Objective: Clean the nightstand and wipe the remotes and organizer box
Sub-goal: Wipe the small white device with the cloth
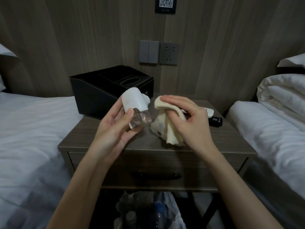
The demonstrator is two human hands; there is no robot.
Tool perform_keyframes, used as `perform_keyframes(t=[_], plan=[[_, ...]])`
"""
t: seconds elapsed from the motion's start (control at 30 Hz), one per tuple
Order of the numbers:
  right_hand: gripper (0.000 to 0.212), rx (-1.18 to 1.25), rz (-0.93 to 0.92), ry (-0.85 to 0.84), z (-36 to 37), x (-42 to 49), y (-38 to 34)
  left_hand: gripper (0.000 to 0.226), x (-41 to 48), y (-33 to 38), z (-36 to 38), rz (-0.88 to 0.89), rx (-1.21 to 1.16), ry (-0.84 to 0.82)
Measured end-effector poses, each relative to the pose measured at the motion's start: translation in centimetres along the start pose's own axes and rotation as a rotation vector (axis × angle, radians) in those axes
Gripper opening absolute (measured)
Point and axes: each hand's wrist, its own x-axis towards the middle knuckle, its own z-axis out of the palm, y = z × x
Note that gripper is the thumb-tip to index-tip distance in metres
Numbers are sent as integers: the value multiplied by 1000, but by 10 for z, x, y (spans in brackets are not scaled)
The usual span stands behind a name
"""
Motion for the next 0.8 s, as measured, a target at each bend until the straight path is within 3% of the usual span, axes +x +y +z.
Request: perform_keyframes(t=[0.2, 0.43, 0.63, 0.8], plan=[[40, -141, -92, -27, 12, 5, -1, 78, -3, -5, 3, -107, 44, -137], [47, -254, -116, -112, 19, -1, 4, 61, -4, -5, 4, -62, 2, -28], [58, -243, -142, -136, 18, -7, 7, 64, -6, -4, 3, -46, 5, 3], [53, -226, -171, -111, 18, -11, 13, 63, -4, -6, 5, -28, -30, 26]])
